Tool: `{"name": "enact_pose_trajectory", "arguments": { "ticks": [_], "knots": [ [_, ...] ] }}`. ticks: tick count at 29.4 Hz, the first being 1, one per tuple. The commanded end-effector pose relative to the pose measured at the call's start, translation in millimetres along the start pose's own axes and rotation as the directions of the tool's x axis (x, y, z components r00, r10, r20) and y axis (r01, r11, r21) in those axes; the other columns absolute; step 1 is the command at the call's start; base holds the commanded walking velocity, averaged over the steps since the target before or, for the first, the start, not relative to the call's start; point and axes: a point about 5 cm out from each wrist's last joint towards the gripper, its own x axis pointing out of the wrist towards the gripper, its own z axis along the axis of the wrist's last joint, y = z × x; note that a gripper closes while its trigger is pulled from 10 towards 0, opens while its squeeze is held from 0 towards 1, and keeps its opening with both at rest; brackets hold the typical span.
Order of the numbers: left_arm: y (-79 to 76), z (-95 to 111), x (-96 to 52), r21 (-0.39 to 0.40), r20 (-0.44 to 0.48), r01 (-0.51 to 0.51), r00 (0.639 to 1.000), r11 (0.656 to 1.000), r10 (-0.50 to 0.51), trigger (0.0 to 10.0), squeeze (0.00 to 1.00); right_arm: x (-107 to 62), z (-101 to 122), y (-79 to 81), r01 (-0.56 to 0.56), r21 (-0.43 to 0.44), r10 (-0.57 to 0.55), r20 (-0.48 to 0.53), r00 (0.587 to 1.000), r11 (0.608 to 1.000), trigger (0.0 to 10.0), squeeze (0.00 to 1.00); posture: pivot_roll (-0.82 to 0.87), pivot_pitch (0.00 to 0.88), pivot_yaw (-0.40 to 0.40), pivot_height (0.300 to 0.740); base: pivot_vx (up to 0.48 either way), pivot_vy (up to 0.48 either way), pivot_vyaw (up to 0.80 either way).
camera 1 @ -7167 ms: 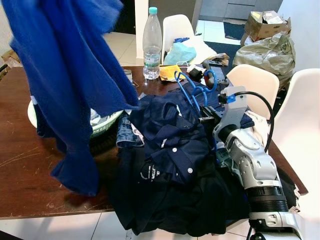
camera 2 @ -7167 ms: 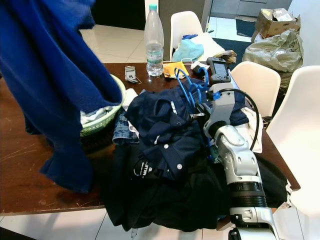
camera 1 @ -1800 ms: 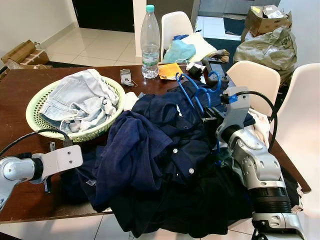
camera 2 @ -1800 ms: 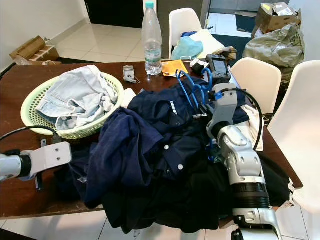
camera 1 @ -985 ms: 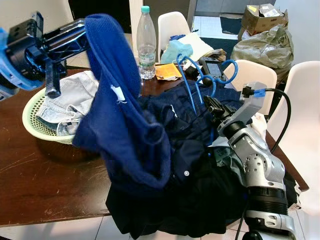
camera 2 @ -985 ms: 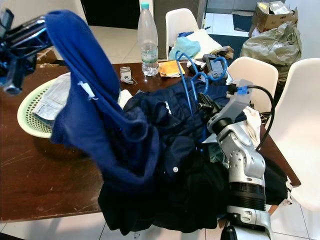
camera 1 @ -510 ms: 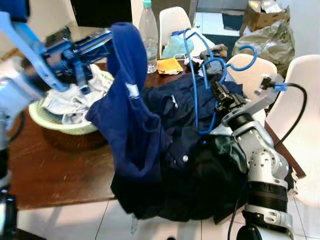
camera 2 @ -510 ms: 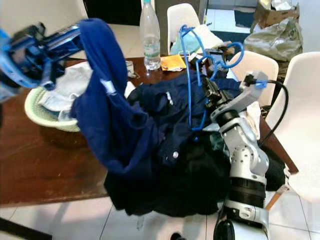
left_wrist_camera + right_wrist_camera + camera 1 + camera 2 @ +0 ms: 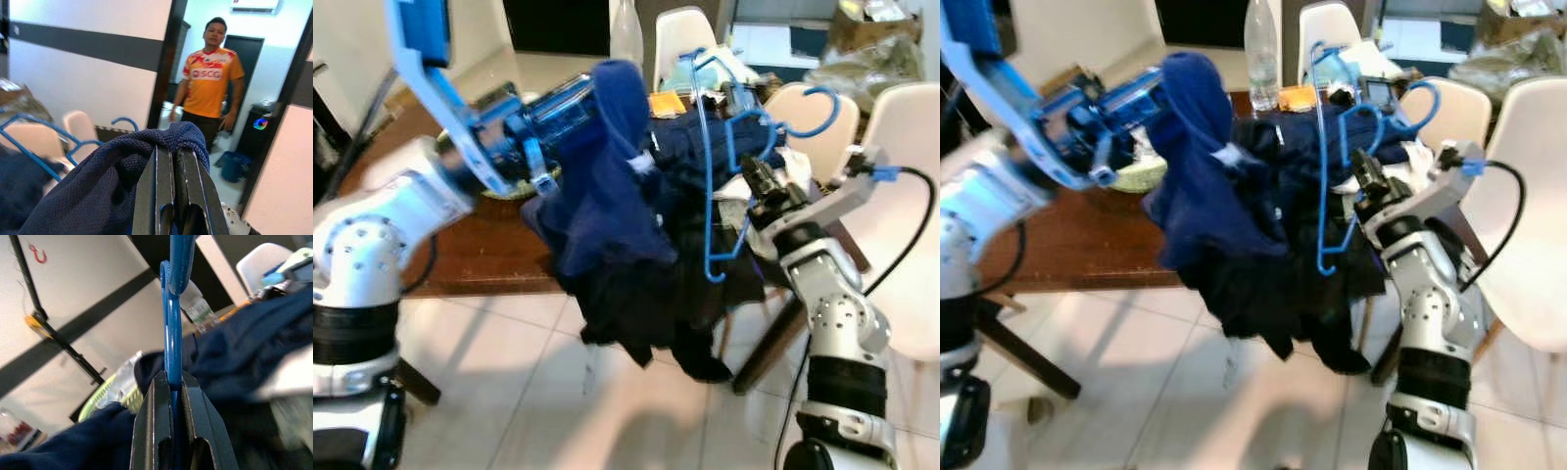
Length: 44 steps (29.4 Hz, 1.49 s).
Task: Hang hanger
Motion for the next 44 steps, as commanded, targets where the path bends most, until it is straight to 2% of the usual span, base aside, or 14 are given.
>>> {"name": "enact_pose_trajectory", "arguments": {
  "ticks": [1,11,17,19,20,22,23,26,27,29,30,33,34,44],
  "knots": [
    [1.1,-6.7,0.0,-0.007,-0.016,-0.013,1.000,1.000,0.013,10.0,0.00,-1.1,-3.6,-4.4,0.034,-0.010,-0.034,-0.007,0.999,0.999,10.0,0.00,0.13,0.068,0.020,0.740,-0.386,0.000,-0.80],
    [26.9,-71.2,-6.7,-0.023,-0.182,-0.200,0.964,0.980,0.193,10.0,0.00,-21.5,-11.1,-55.3,0.312,-0.226,-0.335,-0.069,0.940,0.923,10.0,0.00,0.11,0.068,0.020,0.740,-0.033,0.000,-0.80],
    [56.8,-140.3,-60.5,0.024,-0.362,-0.490,0.808,0.871,0.464,10.0,0.00,-65.1,-34.1,-97.0,0.414,-0.457,-0.530,-0.158,0.833,0.787,10.0,0.00,0.08,0.062,0.011,0.740,0.000,0.000,-0.79],
    [56.8,-140.3,-60.5,0.024,-0.362,-0.490,0.808,0.871,0.464,10.0,0.00,-65.1,-34.1,-97.0,0.414,-0.457,-0.530,-0.158,0.833,0.787,10.0,0.00,0.08,0.062,0.011,0.740,0.000,0.000,-0.79],
    [59.9,-158.7,-83.7,0.083,-0.420,-0.553,0.735,0.829,0.533,10.0,0.00,-82.3,-40.9,-108.1,0.426,-0.504,-0.575,-0.181,0.798,0.751,10.0,0.00,0.08,0.057,0.002,0.740,0.000,0.000,-0.79],
    [59.9,-158.7,-83.7,0.083,-0.420,-0.553,0.735,0.829,0.533,10.0,0.00,-82.3,-40.9,-108.1,0.426,-0.504,-0.575,-0.181,0.798,0.751,10.0,0.00,0.08,0.057,0.002,0.740,0.000,0.000,-0.79],
    [59.4,-180.3,-112.7,0.140,-0.493,-0.606,0.643,0.783,0.586,10.0,0.00,-103.7,-49.8,-120.2,0.436,-0.543,-0.620,-0.215,0.754,0.718,10.0,0.00,0.08,0.051,-0.006,0.740,0.000,0.000,-0.79],
    [59.4,-180.3,-112.7,0.140,-0.493,-0.606,0.643,0.783,0.586,10.0,0.00,-103.7,-49.8,-120.2,0.436,-0.543,-0.620,-0.215,0.754,0.718,10.0,0.00,0.08,0.051,-0.006,0.740,0.000,0.000,-0.79],
    [53.6,-201.3,-142.5,0.180,-0.567,-0.640,0.553,0.747,0.611,10.0,0.00,-126.1,-59.0,-130.4,0.438,-0.574,-0.658,-0.253,0.709,0.692,10.0,0.00,0.08,0.049,-0.011,0.740,0.000,0.000,-0.79],
    [53.6,-201.3,-142.5,0.180,-0.567,-0.640,0.553,0.747,0.611,10.0,0.00,-126.1,-59.0,-130.4,0.438,-0.574,-0.658,-0.253,0.709,0.692,10.0,0.00,0.08,0.049,-0.011,0.740,0.000,0.000,-0.79],
    [39.2,-223.6,-179.4,0.193,-0.646,-0.677,0.457,0.710,0.611,10.0,0.00,-156.1,-73.5,-139.3,0.446,-0.571,-0.685,-0.314,0.658,0.689,10.0,0.00,0.07,0.037,-0.025,0.740,0.000,0.000,-0.79],
    [39.2,-223.6,-179.4,0.193,-0.646,-0.677,0.457,0.710,0.611,10.0,0.00,-156.1,-73.5,-139.3,0.446,-0.571,-0.685,-0.314,0.658,0.689,10.0,0.00,0.07,0.037,-0.025,0.740,0.000,0.000,-0.79],
    [23.5,-239.6,-208.8,0.175,-0.696,-0.722,0.390,0.669,0.603,10.0,0.00,-180.8,-86.9,-143.2,0.445,-0.563,-0.692,-0.366,0.622,0.697,10.0,0.00,0.07,0.035,-0.028,0.740,0.000,0.000,-0.79],
    [-18.7,-259.3,-245.0,0.047,-0.647,-0.838,0.389,0.544,0.656,10.0,0.00,-240.8,-112.8,-143.0,0.566,-0.393,-0.689,-0.422,0.590,0.725,10.0,0.00,0.07,0.028,-0.035,0.740,0.000,0.000,-0.79]
  ]
}}
